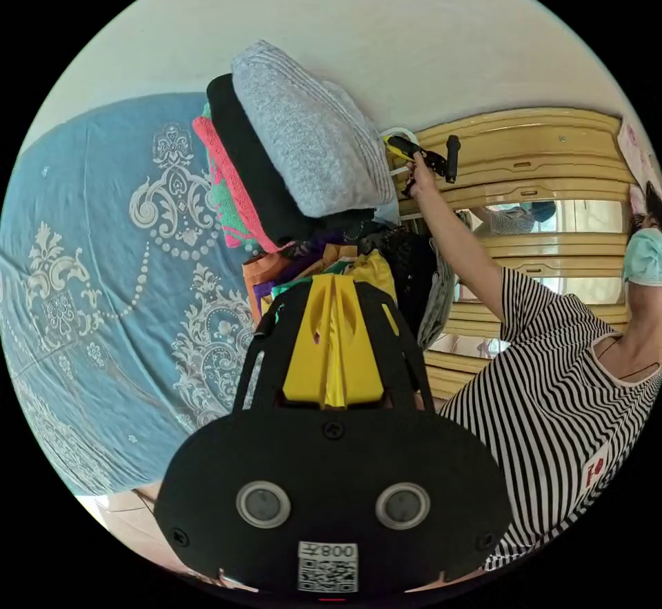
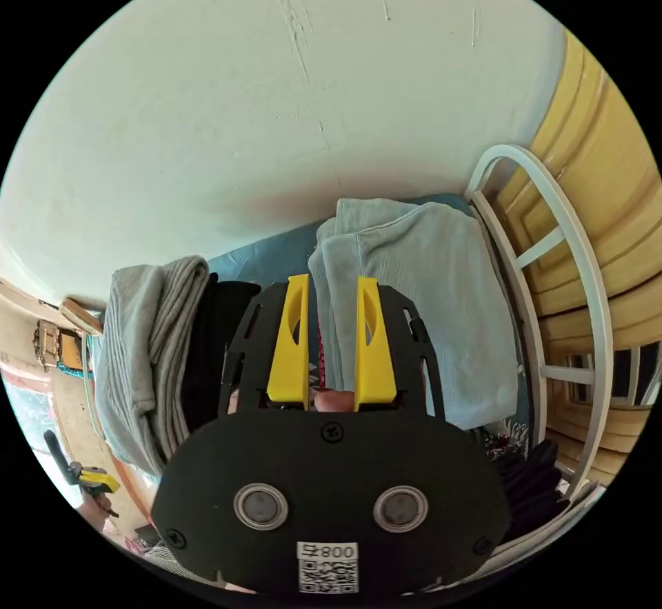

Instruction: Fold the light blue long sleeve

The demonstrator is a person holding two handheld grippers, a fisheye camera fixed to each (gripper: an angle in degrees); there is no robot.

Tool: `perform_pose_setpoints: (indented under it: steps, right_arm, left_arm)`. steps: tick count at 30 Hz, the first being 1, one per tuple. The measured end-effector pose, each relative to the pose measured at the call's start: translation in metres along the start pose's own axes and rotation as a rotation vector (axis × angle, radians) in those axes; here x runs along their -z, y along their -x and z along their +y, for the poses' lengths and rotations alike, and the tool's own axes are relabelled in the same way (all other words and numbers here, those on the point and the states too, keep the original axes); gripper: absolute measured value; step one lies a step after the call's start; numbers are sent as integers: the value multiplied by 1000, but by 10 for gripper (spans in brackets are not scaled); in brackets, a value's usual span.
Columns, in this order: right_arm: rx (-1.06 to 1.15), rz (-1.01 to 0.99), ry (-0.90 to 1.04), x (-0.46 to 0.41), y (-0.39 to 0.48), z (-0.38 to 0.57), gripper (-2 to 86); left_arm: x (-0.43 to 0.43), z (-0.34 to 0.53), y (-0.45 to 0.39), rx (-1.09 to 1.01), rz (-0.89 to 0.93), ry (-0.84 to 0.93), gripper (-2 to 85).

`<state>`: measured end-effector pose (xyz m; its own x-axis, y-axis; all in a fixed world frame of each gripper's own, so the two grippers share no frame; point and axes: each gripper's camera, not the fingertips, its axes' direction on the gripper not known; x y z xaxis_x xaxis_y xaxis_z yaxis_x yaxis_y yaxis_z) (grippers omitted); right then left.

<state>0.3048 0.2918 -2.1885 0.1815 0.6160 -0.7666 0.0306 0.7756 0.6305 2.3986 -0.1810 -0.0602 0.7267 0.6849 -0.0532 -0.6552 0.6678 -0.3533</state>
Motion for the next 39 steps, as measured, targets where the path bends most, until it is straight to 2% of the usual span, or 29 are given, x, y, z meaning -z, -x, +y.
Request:
perform_pose_setpoints:
  steps: [5,10,16,26,31,39]
  right_arm:
    - [17,64,96,-11,-19,-28,89]
    - [-39,26,75,14,-56,-32,44]
    - [-161,-194,-84,99,-116,-8,21]
    - [-246,-476,-437,312,-182,28,10]
    - [-141,-541,-547,421,-148,17,8]
    - [177,-599,-686,628,10,-1,6]
  left_arm:
    - [16,26,40,93,19,22,2]
    - [30,46,78,125,30,47,2]
    - [55,67,120,68,56,85,2]
    - [127,130,210,10,188,42,2]
    - [183,180,261,7,241,-15,2]
    - [313,290,359,-45,314,-193,2]
